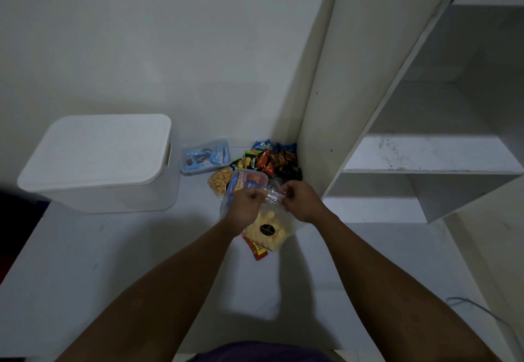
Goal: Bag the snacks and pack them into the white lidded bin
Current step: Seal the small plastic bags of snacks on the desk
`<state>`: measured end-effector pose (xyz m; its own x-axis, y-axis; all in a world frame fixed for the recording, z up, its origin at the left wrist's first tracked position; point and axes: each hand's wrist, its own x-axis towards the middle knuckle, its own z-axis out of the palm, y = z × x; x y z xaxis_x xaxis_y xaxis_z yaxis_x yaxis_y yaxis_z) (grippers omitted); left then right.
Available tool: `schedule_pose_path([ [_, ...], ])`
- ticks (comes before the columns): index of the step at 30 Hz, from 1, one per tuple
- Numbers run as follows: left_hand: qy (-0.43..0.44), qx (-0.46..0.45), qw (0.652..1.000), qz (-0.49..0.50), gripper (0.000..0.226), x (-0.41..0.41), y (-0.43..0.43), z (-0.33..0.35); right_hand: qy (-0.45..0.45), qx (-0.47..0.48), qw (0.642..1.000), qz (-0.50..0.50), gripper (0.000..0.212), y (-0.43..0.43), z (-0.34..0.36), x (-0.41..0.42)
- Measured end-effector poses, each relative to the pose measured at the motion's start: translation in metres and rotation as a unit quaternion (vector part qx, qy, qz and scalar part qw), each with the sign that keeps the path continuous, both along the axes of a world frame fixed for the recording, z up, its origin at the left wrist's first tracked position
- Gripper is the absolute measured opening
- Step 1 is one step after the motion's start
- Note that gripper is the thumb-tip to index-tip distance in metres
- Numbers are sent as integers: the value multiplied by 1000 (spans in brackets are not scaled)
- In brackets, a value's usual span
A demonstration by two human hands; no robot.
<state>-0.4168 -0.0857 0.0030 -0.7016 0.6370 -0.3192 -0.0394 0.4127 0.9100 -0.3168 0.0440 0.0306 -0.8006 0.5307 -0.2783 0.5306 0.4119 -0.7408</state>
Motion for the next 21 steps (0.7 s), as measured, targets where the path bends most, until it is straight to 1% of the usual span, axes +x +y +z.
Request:
schedule_pose_path([
  [2, -20, -6, 1000, -8, 12, 0, 0, 0, 6, 14, 1000, 14, 16, 1, 2, 0],
  [4, -24, -20, 999, -19, 12, -2, 0, -1, 13, 17, 999, 29, 29, 1, 4, -1],
  [6, -22, -29, 999, -26, 13, -3, 0, -2, 10, 19, 999, 33, 32, 1, 4, -3],
  [9, -36, -24, 998, -38, 14, -5, 0, 0, 9, 19, 1000, 18, 24, 2, 2, -4],
  [14, -37, -32, 998, -48, 12, -9, -3, -2, 14, 25, 999, 30, 24, 0, 7, -2],
  [17, -37, -29, 998, -33, 12, -18, -7, -5, -42, 47, 996, 62, 11, 7, 7, 1],
  [18, -39, -28, 998, -28, 13, -21, -9, -5, -57, 48, 996, 57, 7, 9, 6, 2],
  [21, -39, -20, 999, -23, 13, -26, -13, -1, -50, 27, 998, 17, 9, 11, 2, 4],
])
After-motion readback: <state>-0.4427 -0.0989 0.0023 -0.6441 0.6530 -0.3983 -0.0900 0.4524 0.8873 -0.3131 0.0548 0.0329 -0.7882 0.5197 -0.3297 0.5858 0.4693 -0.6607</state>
